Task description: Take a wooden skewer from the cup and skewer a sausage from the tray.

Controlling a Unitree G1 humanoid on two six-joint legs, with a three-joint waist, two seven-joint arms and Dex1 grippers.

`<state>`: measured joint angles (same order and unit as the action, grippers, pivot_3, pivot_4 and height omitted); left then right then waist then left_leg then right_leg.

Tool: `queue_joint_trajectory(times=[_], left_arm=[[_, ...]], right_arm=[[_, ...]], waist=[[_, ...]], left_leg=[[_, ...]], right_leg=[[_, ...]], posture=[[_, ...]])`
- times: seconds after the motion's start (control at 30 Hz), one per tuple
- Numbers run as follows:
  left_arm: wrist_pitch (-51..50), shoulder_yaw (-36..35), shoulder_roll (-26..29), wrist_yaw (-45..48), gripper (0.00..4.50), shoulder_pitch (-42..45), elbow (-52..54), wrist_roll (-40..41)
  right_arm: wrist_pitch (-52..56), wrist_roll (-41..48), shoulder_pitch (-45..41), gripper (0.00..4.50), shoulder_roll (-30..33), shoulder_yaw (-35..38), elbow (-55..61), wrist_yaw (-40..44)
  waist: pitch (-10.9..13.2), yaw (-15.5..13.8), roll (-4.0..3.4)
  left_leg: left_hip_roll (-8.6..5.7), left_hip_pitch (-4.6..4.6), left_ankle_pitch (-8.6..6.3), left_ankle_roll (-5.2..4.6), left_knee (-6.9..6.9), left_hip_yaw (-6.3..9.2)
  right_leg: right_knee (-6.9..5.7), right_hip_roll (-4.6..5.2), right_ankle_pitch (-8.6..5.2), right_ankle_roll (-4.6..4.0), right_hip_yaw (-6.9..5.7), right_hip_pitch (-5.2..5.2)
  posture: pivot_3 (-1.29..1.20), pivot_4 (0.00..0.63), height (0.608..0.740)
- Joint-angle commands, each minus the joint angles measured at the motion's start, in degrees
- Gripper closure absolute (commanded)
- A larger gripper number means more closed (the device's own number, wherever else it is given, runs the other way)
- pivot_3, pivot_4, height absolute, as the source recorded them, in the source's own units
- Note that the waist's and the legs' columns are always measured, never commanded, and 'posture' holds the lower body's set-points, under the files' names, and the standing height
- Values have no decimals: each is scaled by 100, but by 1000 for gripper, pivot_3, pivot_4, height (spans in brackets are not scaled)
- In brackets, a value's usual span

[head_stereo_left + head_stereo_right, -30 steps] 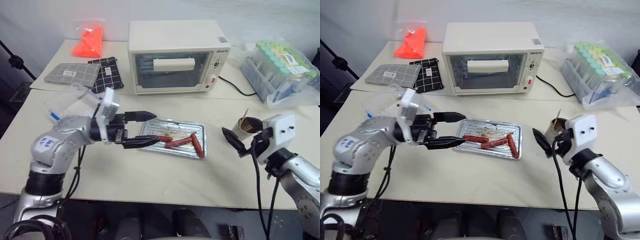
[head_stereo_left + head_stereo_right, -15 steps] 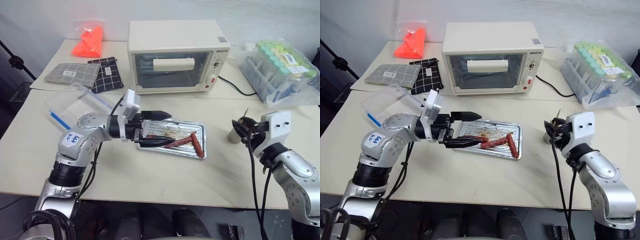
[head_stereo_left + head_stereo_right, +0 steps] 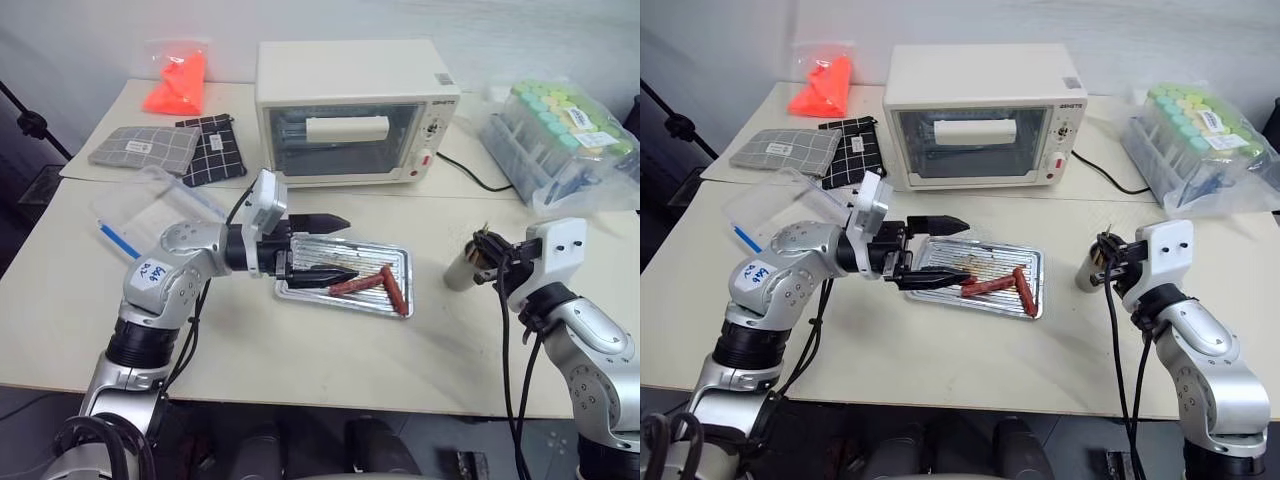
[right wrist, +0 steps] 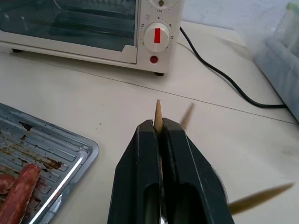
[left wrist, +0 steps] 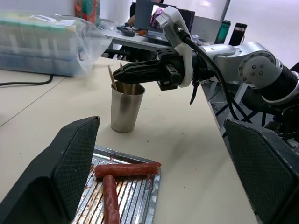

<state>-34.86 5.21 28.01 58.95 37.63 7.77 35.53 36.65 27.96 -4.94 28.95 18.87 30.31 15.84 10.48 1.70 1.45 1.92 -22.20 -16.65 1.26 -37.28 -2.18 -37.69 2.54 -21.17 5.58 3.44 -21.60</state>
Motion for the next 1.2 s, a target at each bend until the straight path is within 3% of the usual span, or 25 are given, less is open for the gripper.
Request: queue_joint_trajectory(times=[0.03, 0.17, 0.3, 0.37, 0.5, 0.6, 0.7, 0.9, 0.93, 1.2], left_arm=[[93, -74, 9, 66, 0, 87, 32, -9], [139, -54, 4, 122, 0, 102, -19, -47], [234, -56, -46, 116, 0, 121, -72, -78], [313, -73, -113, 57, 0, 113, -57, -91], [579, -97, -345, -204, 0, 28, 63, -201], [786, -198, -763, -739, 0, 10, 106, -293], [1024, -199, -1115, -1187, 0, 65, 98, -472], [1897, -108, -1637, -1585, 0, 535, -608, -1044], [2039, -81, -1699, -1587, 0, 621, -756, -1125], [2774, -257, -2282, -1717, 0, 1273, -1740, -1247]], right_arm=[[125, 213, -222, 4488, 187, 477, 268, -66], [521, 520, -502, 4488, 599, 827, 431, -3], [1201, 1317, -1098, 4488, 932, 1358, 603, -211], [1727, 2087, -1716, 4488, 917, 1665, 513, -714], [2213, 4475, -2981, 4488, 493, 1812, -54, -2686], [1484, 6377, -3407, 4488, -68, 1367, -350, -4550], [761, 7435, -3576, 4488, -484, 836, -330, -5710], [-26, 8475, -3606, 4488, -680, 430, -170, -6325], [-88, 8504, -3610, 4488, -706, 423, -144, -6315], [-413, 8504, -3749, 4488, -790, 449, -178, -6475]], waist=[[0, -2, 0], [2, -6, -4], [4, 0, -6], [5, 14, -8], [6, 22, -10], [6, 14, -9], [6, 26, -10], [6, -1, -10], [6, -4, -10], [6, 15, -10]], left_leg=[[0, 0, 0, 0, 0, 0], [-2, -1, 0, -1, -1, 0], [1, 0, 0, -5, 2, 1], [4, 0, -1, -6, 1, 3], [6, -1, 0, -6, 1, 3], [10, -6, 0, -8, -1, 6], [9, -20, 1, -9, -7, 5], [7, -77, 2, -10, -25, 6], [7, -126, 3, -11, -49, 6], [8, -135, 2, -16, -61, 5]], right_leg=[[-1, 1, 0, 0, 0, 0], [1, 3, 0, 0, 0, 0], [-1, 2, 0, 0, 0, 0], [1, 0, 0, 0, -3, 0], [-1, 3, 0, 0, -3, -1], [-1, 4, 0, 0, -7, 0], [-6, 7, 1, 2, -6, -8], [-8, 9, 7, 12, -11, -52], [-22, 8, 10, 18, -12, -93], [-23, 5, 12, 22, -12, -97]], posture=[[0, 150, 740], [0, 150, 740], [0, 150, 740], [0, 150, 740], [0, 150, 740], [0, 150, 740], [0, 150, 740], [0, 150, 740], [0, 150, 740], [0, 150, 740]])
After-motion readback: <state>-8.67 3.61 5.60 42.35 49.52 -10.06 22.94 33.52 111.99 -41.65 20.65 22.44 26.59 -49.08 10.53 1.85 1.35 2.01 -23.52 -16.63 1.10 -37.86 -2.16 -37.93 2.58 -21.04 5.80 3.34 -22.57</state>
